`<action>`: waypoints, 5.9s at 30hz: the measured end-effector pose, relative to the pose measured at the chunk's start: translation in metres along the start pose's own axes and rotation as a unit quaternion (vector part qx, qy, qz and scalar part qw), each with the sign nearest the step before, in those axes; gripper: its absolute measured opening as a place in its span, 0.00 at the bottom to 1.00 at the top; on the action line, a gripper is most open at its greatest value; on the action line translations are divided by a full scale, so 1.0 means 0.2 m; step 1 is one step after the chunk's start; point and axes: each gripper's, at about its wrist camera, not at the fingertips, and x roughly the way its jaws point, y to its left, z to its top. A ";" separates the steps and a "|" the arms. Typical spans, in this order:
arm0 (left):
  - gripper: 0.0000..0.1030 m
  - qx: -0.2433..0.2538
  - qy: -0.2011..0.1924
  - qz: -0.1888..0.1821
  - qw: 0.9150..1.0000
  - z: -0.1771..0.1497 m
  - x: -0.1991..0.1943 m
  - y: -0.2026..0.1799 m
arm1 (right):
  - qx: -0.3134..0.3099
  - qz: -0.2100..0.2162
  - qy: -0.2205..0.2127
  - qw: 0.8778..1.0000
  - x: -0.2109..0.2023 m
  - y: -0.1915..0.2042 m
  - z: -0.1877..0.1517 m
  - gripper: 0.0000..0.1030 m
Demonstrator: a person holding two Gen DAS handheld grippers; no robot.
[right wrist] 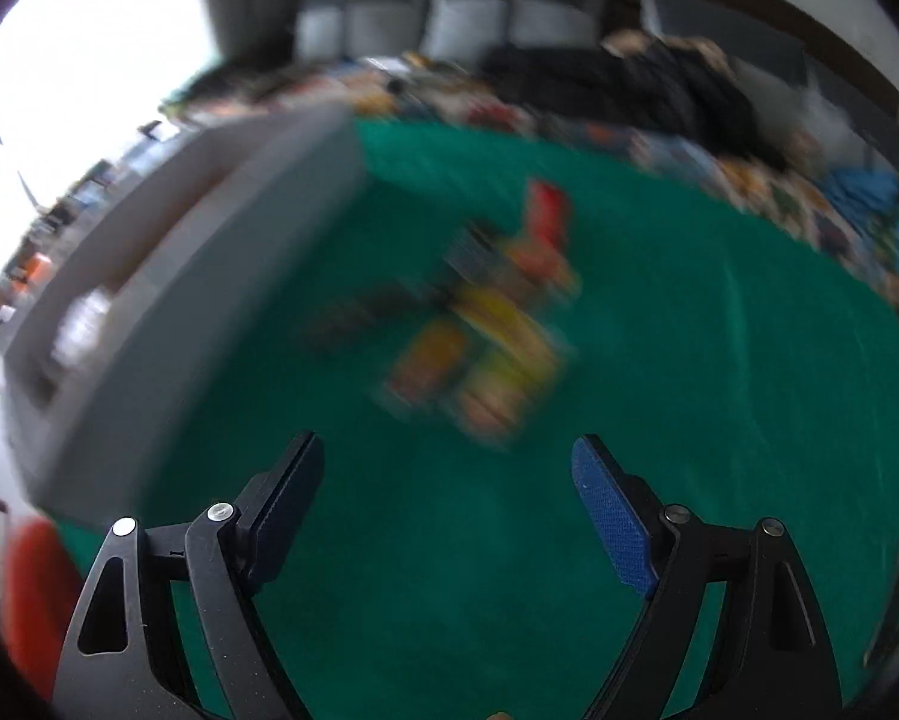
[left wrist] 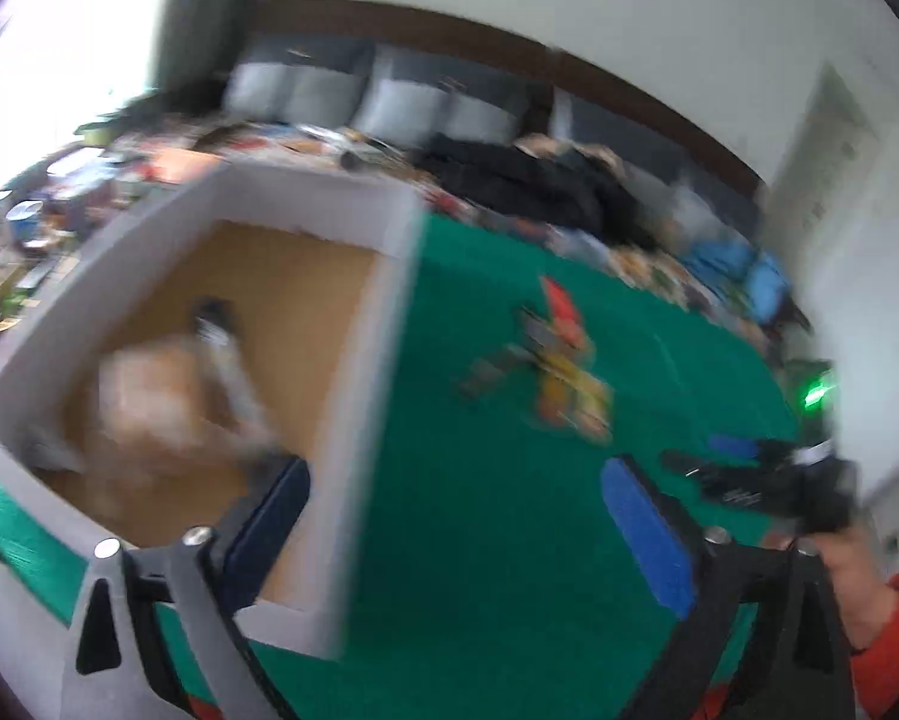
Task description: Organize snacks
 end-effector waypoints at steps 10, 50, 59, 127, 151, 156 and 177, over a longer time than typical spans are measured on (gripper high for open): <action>0.97 0.069 0.133 0.043 0.988 -0.45 0.67 -0.43 | 0.088 -0.066 0.020 0.994 0.06 -0.41 -0.72 0.84; 1.00 0.128 0.086 0.091 0.984 -0.52 0.73 -0.28 | 0.196 0.011 0.006 0.981 0.40 -0.33 0.09 0.85; 1.00 0.129 0.084 0.090 0.984 -0.52 0.73 -0.28 | 0.201 0.001 0.050 0.978 0.64 -0.23 0.29 0.47; 0.80 0.116 0.137 0.106 0.978 -0.54 0.74 -0.41 | 0.069 -0.025 -0.031 0.997 0.00 -0.29 -0.80 0.58; 0.97 0.116 0.123 0.107 0.980 -0.56 0.73 -0.37 | 0.053 -0.047 -0.075 0.995 0.03 -0.22 -0.86 0.74; 0.97 0.116 0.123 0.107 0.980 -0.56 0.73 -0.37 | 0.053 -0.047 -0.076 0.995 0.03 -0.22 -0.86 0.74; 0.99 0.116 0.121 0.109 0.980 -0.56 0.73 -0.36 | 0.058 -0.047 -0.066 0.995 0.03 -0.23 -0.86 0.75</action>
